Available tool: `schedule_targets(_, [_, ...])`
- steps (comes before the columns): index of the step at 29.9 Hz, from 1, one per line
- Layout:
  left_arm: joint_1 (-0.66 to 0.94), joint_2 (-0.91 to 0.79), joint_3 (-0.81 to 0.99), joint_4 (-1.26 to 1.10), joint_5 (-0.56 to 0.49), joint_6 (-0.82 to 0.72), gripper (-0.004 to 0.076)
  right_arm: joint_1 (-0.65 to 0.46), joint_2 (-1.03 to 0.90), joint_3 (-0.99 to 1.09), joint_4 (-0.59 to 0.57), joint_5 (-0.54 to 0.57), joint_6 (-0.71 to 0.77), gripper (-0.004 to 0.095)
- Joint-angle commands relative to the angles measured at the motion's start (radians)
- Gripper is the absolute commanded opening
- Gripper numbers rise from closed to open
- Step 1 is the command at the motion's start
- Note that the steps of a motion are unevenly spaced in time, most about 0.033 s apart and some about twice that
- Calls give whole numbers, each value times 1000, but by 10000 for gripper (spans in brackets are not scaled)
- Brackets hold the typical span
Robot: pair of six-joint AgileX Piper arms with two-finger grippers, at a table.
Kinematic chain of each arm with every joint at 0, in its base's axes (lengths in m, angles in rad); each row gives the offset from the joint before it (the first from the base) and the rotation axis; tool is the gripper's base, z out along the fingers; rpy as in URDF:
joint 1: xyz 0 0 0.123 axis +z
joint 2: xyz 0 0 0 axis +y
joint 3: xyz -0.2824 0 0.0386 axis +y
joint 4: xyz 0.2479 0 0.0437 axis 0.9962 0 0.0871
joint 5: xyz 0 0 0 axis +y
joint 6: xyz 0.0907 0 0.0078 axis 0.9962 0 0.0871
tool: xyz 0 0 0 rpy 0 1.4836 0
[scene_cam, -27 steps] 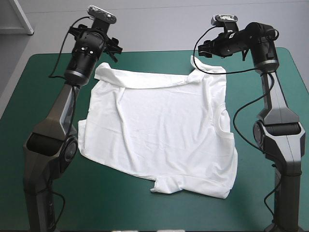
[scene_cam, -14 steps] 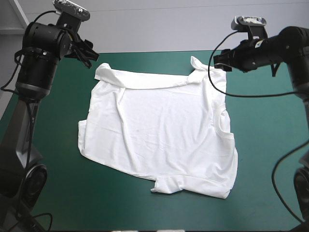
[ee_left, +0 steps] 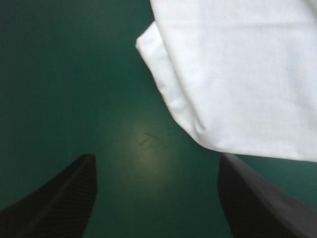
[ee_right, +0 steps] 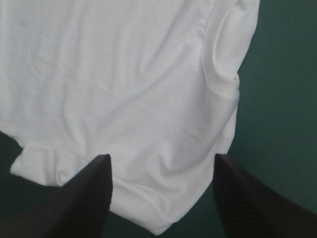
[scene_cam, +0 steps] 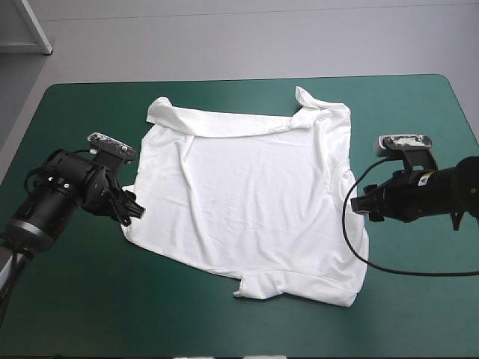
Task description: Fold the cloth
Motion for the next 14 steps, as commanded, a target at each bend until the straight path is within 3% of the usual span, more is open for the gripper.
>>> schedule_targets(1, [-1, -20, 60, -29, -129, -19, 501, -1, -54, 36, 10, -39, -17, 563])
schedule_targets(10, [29, 129, 155, -50, -309, -87, 501, 4, -129, 127, 70, -39, -14, 563])
schedule_targets(14, [67, 199, 158, -88, -350, -87, 501, 96, -147, 147, 56, -39, 41, 563])
